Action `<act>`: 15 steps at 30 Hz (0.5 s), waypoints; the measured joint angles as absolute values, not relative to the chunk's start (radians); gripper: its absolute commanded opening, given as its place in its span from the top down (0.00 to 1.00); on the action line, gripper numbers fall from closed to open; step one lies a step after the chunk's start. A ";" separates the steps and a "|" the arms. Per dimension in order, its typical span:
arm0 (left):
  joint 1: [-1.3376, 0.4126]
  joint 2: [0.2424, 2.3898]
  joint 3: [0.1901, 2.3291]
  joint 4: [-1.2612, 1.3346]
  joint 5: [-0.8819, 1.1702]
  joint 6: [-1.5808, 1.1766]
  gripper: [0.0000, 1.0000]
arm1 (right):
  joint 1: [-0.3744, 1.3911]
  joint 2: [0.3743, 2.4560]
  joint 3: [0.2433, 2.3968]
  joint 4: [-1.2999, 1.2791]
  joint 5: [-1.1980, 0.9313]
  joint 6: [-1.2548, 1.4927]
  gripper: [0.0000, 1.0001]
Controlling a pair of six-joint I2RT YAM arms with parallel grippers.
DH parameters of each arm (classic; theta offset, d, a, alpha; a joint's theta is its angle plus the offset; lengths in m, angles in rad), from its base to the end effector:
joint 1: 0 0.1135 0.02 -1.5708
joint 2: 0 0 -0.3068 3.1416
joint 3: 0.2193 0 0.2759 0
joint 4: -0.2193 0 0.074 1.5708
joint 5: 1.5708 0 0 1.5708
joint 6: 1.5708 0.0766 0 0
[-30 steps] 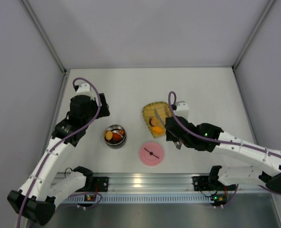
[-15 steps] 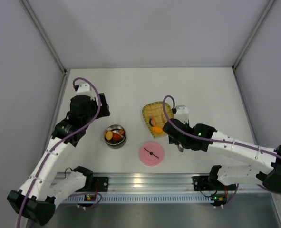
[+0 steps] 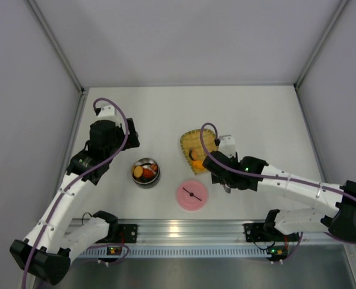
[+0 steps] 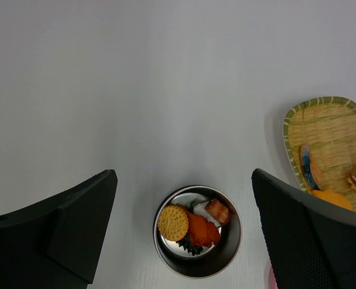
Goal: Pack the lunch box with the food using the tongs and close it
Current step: Pick up the fake food from the plate.
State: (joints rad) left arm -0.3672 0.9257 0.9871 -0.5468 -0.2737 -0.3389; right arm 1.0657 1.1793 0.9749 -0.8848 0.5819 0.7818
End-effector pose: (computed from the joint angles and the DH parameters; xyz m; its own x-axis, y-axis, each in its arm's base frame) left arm 0.2233 -0.0637 0.3661 -0.4514 -0.1693 -0.8761 -0.0292 0.9841 -0.1751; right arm 0.1543 0.1920 0.2789 -0.7326 -0.1086 -0.6719 -0.1292 0.9914 -0.0193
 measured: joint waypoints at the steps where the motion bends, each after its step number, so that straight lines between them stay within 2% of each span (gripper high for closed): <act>1: -0.367 0.926 0.987 -0.547 -0.274 -0.339 0.01 | 1.066 1.184 0.975 -0.884 0.581 0.780 0.51; 15: -0.367 0.926 0.987 -0.547 -0.274 -0.339 0.02 | 1.065 1.240 0.974 -0.882 0.578 0.767 0.53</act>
